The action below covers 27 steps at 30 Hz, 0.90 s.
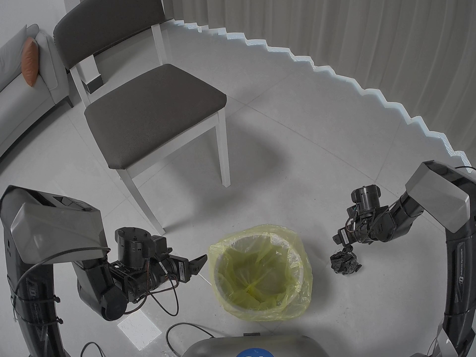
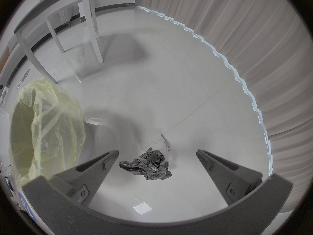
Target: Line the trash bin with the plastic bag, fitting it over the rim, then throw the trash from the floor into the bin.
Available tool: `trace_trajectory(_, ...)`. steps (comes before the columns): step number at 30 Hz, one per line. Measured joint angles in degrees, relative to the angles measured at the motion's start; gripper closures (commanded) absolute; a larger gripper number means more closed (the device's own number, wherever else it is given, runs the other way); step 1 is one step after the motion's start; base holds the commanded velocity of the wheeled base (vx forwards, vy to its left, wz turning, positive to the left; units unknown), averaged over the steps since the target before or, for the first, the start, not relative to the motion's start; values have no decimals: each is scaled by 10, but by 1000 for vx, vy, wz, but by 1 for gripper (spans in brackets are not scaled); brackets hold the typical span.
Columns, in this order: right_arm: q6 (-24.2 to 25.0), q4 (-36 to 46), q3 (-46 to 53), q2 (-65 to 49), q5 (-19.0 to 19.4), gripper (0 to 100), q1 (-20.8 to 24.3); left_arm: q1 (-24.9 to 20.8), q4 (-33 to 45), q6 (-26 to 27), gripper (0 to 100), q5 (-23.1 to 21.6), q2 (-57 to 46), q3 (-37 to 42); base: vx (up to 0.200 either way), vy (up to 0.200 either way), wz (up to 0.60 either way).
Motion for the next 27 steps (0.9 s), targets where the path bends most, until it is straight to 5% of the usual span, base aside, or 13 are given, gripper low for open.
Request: trace_trajectory(27, 4, 200, -348, 179, -5, 0, -19, -8, -59, -2, 0, 5, 35, 31, 0, 0, 0)
